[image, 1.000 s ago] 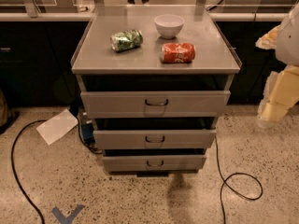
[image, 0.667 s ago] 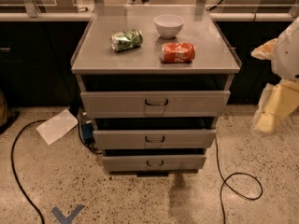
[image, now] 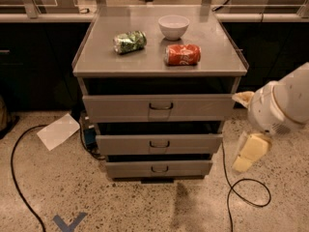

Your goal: Open middle drawer

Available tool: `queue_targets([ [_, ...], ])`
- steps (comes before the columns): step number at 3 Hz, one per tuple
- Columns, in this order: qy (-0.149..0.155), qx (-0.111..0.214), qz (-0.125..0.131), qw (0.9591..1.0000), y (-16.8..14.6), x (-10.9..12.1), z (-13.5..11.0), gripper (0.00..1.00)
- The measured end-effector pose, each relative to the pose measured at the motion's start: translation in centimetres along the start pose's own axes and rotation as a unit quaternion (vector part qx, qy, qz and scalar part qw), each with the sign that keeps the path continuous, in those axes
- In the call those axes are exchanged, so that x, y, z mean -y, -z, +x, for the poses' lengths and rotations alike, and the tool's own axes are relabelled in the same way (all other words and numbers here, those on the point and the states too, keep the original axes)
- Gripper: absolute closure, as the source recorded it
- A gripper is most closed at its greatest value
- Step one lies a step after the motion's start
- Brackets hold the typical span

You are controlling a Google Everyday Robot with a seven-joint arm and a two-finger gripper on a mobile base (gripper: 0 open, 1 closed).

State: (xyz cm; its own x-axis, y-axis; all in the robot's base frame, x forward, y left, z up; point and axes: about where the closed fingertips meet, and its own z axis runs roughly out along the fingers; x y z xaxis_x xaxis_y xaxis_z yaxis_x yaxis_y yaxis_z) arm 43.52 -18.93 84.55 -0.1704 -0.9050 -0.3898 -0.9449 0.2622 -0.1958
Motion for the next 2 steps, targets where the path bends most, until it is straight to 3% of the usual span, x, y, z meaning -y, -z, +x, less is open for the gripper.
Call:
queue_targets([
  [2, -0.004, 0.056, -0.013, 0.9983, -9.5, -0.8, 0.5, 0.00],
])
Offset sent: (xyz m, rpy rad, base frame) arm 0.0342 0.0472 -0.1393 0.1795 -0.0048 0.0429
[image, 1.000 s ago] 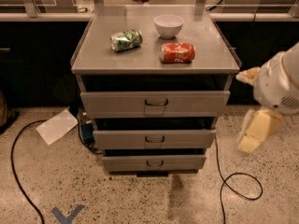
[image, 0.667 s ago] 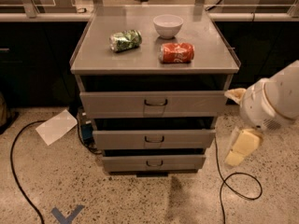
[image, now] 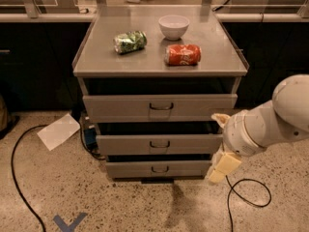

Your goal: Open middle drawer

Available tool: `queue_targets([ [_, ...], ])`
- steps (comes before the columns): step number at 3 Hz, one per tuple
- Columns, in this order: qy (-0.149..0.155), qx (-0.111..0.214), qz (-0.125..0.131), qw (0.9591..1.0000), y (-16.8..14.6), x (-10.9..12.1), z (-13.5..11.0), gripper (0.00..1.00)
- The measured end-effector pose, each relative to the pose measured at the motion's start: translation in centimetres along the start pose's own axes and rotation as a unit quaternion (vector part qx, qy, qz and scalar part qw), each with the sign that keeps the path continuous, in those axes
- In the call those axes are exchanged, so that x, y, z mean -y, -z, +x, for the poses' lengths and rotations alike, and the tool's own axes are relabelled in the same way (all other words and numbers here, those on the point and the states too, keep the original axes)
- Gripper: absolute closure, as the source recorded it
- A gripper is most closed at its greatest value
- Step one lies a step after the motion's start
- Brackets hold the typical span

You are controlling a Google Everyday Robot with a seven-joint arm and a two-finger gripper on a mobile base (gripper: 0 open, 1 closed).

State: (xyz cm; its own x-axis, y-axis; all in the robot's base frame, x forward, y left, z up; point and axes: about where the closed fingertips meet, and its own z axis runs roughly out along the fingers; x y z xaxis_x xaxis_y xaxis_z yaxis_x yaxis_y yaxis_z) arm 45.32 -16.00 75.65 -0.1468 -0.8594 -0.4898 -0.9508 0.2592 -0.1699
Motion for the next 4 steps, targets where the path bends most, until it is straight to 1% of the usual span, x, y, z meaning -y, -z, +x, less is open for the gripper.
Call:
queue_targets([
  [1, -0.001, 0.021, -0.002, 0.9998, -3.8, 0.0, 0.1, 0.00],
  [2, 0.003, 0.026, -0.007, 0.9996, -4.9, 0.0, 0.3, 0.00],
  [3, 0.018, 0.028, -0.010, 0.9994, -8.0, 0.7, 1.1, 0.00],
  [4, 0.031, 0.013, 0.003, 0.9994, -11.9, 1.5, 2.3, 0.00],
])
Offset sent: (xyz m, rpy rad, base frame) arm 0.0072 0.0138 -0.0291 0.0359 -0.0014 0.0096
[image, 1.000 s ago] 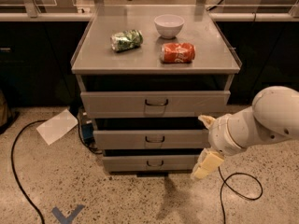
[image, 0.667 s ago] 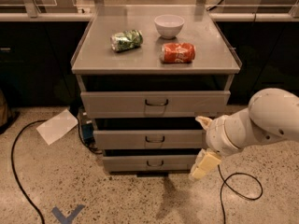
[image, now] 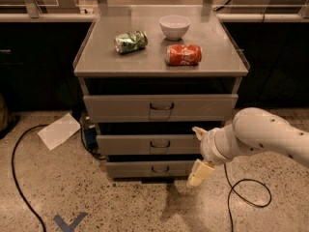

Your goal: Open middle drawer

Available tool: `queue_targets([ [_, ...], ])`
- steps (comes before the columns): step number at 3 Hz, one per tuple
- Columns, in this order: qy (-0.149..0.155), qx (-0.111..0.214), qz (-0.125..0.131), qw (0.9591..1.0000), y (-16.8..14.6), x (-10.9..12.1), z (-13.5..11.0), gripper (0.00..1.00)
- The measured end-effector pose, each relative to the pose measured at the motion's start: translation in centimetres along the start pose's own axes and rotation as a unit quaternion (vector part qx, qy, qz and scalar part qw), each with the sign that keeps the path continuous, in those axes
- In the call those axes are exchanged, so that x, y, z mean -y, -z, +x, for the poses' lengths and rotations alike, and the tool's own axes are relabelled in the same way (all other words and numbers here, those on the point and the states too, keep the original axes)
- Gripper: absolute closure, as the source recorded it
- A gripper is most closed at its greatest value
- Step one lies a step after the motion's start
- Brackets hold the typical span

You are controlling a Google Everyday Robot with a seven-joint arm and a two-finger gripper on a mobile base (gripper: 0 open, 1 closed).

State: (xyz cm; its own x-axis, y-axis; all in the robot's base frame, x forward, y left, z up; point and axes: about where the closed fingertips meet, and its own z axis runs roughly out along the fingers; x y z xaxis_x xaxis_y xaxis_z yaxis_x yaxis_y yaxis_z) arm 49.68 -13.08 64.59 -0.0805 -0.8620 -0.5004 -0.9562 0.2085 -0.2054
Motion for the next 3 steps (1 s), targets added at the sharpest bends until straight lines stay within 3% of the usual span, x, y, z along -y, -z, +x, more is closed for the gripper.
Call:
queue_targets([
  [2, -0.005, -0.001, 0.024, 0.9997, -7.5, 3.2, 3.6, 0.00],
  [3, -0.033, 0.050, 0.016, 0.9981, -11.2, 3.8, 4.9, 0.00],
])
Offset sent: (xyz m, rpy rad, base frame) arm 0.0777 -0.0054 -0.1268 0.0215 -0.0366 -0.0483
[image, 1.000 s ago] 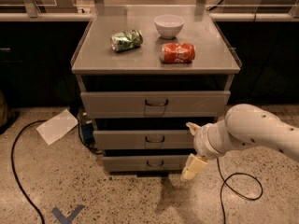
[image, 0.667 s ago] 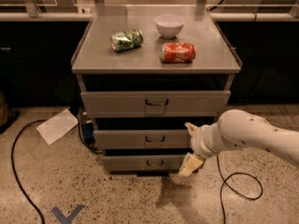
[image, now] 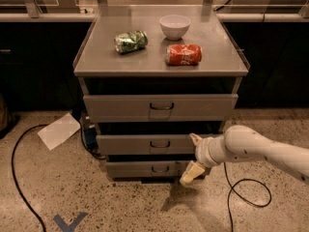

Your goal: Open middle drawer

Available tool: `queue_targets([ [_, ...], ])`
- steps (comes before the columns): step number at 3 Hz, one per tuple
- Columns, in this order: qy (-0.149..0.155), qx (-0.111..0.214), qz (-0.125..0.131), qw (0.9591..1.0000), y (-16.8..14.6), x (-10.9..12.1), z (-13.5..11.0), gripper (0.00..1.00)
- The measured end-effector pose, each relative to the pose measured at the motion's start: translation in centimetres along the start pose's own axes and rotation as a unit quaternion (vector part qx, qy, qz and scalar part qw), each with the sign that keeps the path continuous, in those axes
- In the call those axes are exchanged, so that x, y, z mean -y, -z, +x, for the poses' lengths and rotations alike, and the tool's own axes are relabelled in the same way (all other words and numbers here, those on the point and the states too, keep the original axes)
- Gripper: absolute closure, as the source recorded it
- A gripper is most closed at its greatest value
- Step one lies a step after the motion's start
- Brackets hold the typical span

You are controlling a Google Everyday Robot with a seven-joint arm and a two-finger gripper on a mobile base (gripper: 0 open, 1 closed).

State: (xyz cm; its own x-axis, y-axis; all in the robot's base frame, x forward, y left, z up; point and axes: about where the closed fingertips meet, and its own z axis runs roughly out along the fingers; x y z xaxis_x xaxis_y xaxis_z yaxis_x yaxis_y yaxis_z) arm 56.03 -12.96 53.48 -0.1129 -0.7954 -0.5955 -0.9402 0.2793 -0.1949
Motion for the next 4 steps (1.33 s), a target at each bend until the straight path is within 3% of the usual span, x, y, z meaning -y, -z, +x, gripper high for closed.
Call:
queue_targets([
  [1, -0.042, 0.059, -0.008, 0.9973, -2.9, -0.1, 1.9, 0.00],
  [2, -0.042, 0.059, -0.008, 0.9974, -2.9, -0.1, 1.9, 0.00],
  [3, -0.031, 0.070, -0.017, 0.9969, -5.1, 0.8, 1.5, 0.00],
  [4, -0.005, 0.085, -0.029, 0.9960, -8.3, 3.4, 0.7, 0.00],
])
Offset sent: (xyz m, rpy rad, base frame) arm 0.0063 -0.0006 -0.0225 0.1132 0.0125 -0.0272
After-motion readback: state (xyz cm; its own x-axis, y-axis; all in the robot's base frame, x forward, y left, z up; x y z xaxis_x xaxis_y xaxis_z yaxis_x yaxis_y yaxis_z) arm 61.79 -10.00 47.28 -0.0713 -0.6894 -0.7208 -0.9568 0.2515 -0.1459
